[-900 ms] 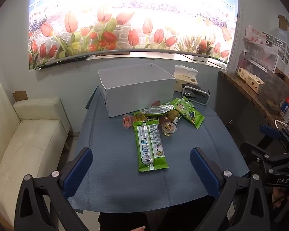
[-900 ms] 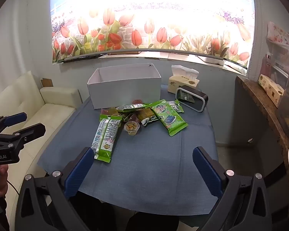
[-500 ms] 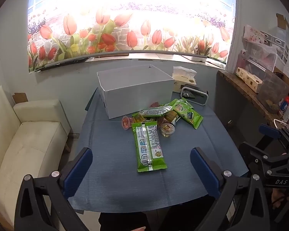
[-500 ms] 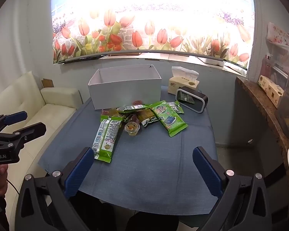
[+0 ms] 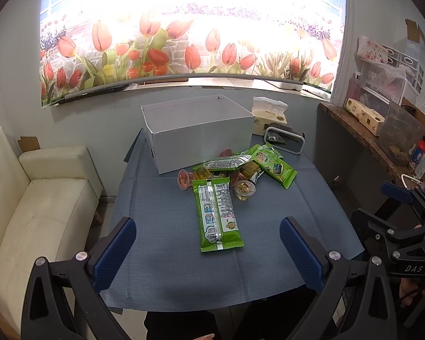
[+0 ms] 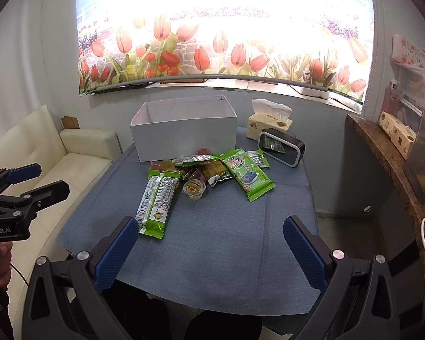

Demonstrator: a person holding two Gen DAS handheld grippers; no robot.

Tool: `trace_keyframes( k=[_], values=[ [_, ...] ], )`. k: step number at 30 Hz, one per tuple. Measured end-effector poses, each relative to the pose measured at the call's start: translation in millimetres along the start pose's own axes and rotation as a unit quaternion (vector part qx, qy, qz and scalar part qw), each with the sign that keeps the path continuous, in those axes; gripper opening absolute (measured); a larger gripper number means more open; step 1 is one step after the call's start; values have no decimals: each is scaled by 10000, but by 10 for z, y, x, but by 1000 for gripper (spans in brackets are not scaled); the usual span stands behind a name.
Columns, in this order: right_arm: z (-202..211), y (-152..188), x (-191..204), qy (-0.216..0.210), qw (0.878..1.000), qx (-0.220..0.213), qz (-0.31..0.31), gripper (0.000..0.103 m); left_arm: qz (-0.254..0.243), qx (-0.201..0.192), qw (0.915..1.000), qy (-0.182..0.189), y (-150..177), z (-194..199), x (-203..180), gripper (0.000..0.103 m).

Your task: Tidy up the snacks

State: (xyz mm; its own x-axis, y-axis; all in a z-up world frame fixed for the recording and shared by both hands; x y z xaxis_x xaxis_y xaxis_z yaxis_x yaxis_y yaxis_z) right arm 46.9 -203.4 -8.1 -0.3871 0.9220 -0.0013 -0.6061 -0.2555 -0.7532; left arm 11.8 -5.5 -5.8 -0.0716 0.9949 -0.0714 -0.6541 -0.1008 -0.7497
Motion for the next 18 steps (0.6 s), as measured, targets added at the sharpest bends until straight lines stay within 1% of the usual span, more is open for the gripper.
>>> trace_keyframes(
  k=[18],
  values=[
    [30,8,0,18,10000,-6,3,103,24,56,10000,52,3,-16,-4,103]
  ],
)
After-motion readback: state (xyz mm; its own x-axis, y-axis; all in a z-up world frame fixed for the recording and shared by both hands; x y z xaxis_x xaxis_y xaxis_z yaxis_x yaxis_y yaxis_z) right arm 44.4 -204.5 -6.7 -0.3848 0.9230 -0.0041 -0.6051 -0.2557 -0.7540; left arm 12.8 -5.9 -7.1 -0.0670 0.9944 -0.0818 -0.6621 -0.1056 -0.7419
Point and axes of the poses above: each gripper's, at about its wrist camera, not at the fingertips, and z roughly against the way its jaws point, x to its left, y to its underside, the point moved 2 cm from there along -z, roughly the way its jaws point, and after that the axes turned 1 degree about z, right-handed, at the moved point
